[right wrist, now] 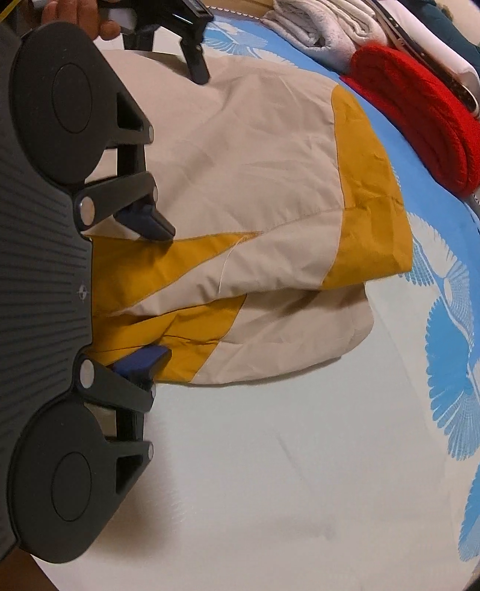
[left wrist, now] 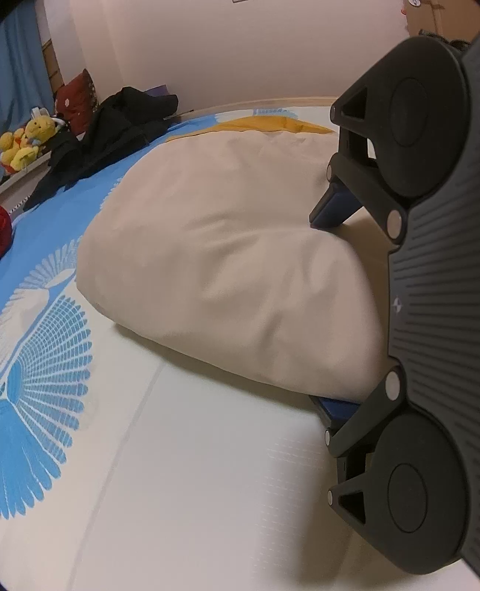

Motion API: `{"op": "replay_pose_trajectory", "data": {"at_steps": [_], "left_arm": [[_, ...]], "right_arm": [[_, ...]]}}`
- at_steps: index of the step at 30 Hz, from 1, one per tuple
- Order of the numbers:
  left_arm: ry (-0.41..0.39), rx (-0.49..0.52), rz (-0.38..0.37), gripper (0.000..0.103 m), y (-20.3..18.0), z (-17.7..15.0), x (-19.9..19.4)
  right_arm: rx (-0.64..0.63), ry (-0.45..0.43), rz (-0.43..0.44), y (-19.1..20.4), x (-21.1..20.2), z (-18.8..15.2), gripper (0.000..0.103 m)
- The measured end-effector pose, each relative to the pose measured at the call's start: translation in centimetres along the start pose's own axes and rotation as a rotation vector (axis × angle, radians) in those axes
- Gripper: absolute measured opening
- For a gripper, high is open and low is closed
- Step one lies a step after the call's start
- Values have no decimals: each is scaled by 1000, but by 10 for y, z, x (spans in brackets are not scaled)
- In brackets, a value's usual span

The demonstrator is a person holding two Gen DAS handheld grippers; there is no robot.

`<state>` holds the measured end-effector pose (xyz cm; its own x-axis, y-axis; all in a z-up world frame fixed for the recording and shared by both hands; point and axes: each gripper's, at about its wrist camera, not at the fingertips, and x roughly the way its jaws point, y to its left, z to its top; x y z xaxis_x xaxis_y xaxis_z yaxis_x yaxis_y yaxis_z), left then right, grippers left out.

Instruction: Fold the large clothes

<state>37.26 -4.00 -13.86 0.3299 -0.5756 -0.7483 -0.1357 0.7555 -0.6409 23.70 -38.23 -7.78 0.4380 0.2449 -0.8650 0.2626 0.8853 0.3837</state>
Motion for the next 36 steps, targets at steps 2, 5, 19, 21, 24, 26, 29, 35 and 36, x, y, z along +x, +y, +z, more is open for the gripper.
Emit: {"op": "replay_pose_trajectory", "data": {"at_steps": [2,5,19,21,24,26,29,35,36], "left_arm": [[-17,14,6,82,-1,0,0],[-67,61,17,57,-10,-1,-8],[-257,133,66,44,1,29,-103],[-276,119,82,47,15,37,-117],[-307,87,136,61,38,47,-134],[-321,46,190,63,53,54,-146],[-370,77,179,63,64,54,-172],[-187,390,168,63,39,15,-170],[-138,449,236,64,37,8,-158]], "right_arm": [[-20,-8,0,5,0,1,43],[-46,-21,-9,10,-1,0,22],[-80,-192,125,72,-2,8,6],[-100,-212,166,91,2,9,6],[-122,-223,213,117,10,9,5],[-141,-220,218,130,15,8,5],[-146,-212,196,137,24,11,5],[-191,-185,126,141,32,8,6],[-196,-188,125,140,30,8,6]]}}
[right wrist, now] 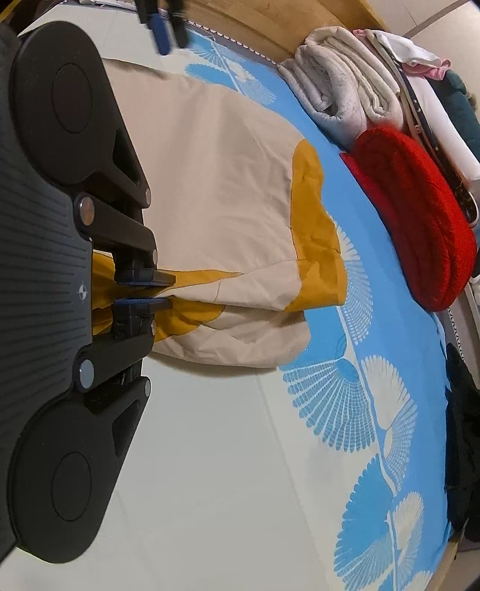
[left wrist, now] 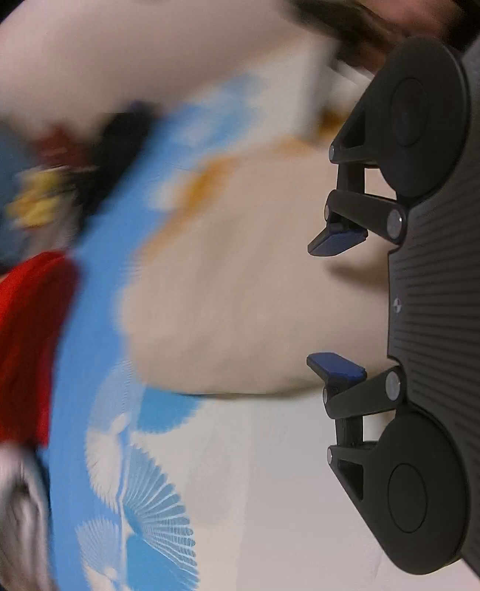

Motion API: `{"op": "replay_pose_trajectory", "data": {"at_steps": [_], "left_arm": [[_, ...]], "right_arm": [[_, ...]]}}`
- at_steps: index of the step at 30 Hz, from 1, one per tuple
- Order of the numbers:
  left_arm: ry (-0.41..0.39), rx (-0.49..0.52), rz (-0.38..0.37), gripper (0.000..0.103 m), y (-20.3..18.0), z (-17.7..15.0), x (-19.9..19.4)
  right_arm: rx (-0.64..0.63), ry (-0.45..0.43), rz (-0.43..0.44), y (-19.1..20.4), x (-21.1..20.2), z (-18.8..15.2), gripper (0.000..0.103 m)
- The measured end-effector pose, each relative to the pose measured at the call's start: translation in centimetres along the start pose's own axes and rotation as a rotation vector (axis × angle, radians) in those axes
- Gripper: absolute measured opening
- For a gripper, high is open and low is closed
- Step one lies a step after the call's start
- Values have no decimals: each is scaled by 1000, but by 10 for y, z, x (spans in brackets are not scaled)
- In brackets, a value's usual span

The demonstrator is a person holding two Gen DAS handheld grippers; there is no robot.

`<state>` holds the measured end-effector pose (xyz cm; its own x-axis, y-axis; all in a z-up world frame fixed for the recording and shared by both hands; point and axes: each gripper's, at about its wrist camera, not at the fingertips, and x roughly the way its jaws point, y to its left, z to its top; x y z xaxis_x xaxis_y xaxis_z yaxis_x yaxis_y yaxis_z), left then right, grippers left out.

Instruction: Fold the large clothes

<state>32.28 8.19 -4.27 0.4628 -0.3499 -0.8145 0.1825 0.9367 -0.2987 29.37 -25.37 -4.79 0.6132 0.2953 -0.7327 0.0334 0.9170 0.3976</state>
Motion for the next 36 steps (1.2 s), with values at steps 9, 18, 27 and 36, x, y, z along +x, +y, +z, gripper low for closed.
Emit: {"op": "replay_pose_trajectory", "data": {"at_steps": [9,18,27,36], "left_arm": [[12,123,-2,59,-18,-29,-16],[14,145,132,71,-37,-63,-33],[-125,133,216,79,-60,-108,-98],[-454,153,259,103,-127,-172,-205]], "right_arm": [[-55,-22,41,-2,-33,-7,16],[-220,275,-108,-8,-26,-48,37],[-277,-114,-135,-1,-137,-52,31],[-391,-468,-94,58,-237,-125,60]]}}
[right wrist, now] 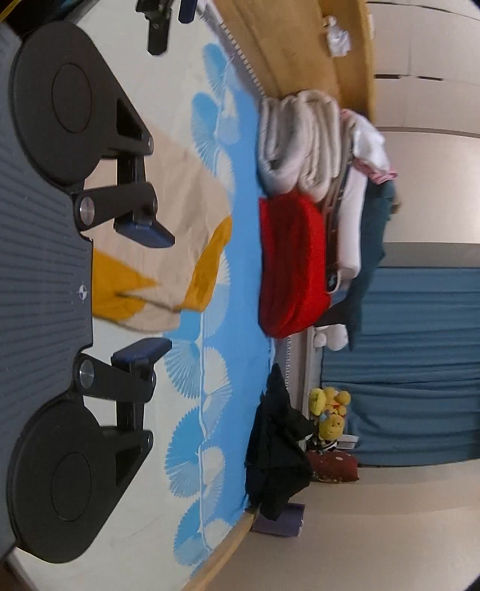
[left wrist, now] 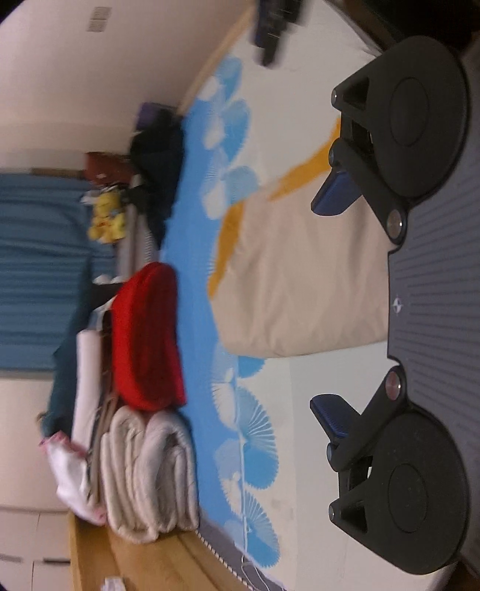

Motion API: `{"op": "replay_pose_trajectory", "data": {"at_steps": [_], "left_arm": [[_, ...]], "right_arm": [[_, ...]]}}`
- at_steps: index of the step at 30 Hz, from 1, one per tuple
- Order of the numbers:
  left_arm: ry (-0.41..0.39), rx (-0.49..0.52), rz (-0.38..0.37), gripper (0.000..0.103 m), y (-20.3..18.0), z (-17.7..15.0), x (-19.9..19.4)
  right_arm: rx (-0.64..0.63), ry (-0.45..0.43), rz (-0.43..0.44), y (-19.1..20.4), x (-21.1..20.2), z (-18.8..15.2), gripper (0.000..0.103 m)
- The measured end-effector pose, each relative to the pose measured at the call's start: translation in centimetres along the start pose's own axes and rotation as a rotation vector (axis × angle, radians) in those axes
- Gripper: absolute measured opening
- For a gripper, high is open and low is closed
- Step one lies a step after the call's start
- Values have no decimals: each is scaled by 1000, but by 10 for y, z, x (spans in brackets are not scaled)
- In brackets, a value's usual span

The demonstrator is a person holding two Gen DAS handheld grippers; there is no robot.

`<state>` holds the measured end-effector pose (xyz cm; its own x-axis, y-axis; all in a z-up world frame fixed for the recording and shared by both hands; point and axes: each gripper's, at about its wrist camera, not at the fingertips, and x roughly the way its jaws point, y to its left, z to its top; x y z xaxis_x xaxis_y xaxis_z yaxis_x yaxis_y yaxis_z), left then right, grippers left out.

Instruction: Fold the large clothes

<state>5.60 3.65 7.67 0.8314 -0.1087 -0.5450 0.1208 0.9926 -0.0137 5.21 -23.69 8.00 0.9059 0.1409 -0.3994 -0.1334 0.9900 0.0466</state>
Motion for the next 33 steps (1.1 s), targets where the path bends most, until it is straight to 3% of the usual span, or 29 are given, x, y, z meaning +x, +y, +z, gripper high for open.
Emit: {"op": "replay_pose_trajectory", "data": {"at_steps": [2,4,5,6,8,13,19,23,33], "left_arm": [[-33,-23,8,103,-11,-7,-16],[-68,-48,21,103,-20,-26,-29],[-68,-56,31,103,-24,-37,-31],[-44,-53,42,103,-30,-44,-29],[17,-39,51,103,-34,-46,-20],[6,-41,111,103,-30,-39,7],[96,-80,126,103,-24,-43,27],[103,-86,118,103,-23,-43,29],[112,-106,123,103,-22,-43,35]], "right_arm": [[8,21,23,8,-10,-3,69],[13,34,47,19,-21,-8,85],[15,36,43,24,-26,-11,99],[15,39,31,30,-30,-15,102],[-2,64,13,37,-34,-27,102],[1,189,-32,38,-20,-44,102],[49,215,-77,34,-2,-48,102],[82,241,-65,35,6,-52,102],[17,237,-20,51,12,-51,102]]}}
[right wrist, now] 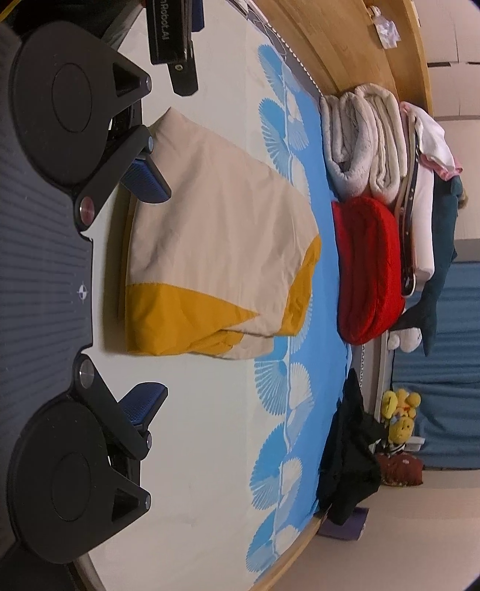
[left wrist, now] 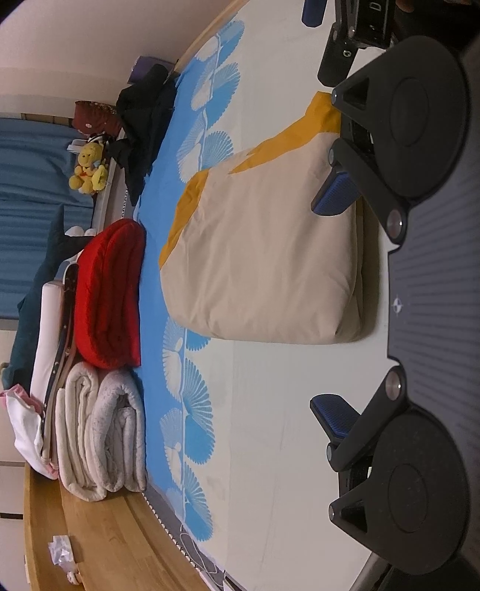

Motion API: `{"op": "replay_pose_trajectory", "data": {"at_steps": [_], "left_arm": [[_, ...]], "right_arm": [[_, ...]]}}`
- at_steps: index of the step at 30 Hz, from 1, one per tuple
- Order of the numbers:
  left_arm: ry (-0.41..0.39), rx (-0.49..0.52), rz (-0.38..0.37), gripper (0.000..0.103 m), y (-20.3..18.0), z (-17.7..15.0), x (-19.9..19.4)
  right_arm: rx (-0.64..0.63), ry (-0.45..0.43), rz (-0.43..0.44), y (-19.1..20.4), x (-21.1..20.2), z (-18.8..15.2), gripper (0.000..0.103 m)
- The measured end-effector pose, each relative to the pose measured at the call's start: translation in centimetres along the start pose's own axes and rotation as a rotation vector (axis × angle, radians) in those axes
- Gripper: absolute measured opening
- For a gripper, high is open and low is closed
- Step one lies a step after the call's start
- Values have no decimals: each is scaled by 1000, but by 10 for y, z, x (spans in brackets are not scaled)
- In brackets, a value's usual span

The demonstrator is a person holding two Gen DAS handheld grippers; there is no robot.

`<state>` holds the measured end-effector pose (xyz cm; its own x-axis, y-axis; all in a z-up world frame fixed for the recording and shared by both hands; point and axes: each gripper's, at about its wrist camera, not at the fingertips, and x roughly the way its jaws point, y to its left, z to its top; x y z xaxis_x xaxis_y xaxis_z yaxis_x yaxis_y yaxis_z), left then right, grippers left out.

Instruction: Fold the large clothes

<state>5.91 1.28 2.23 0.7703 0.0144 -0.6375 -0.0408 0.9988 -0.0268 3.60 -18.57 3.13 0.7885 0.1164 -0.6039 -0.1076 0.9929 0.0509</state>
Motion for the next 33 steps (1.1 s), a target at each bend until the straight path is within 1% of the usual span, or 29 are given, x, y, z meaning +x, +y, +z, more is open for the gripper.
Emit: {"op": "replay_pose_trajectory", "data": {"at_steps": [14,33], "left_arm": [[2,14,2,103,-4,-2,0],[-2,29,-15,103,-3,-2,0]], "right_arm": [[-3,-1,10,2,-1,2,102],[-11,2,14,5,-1,2,102]]}}
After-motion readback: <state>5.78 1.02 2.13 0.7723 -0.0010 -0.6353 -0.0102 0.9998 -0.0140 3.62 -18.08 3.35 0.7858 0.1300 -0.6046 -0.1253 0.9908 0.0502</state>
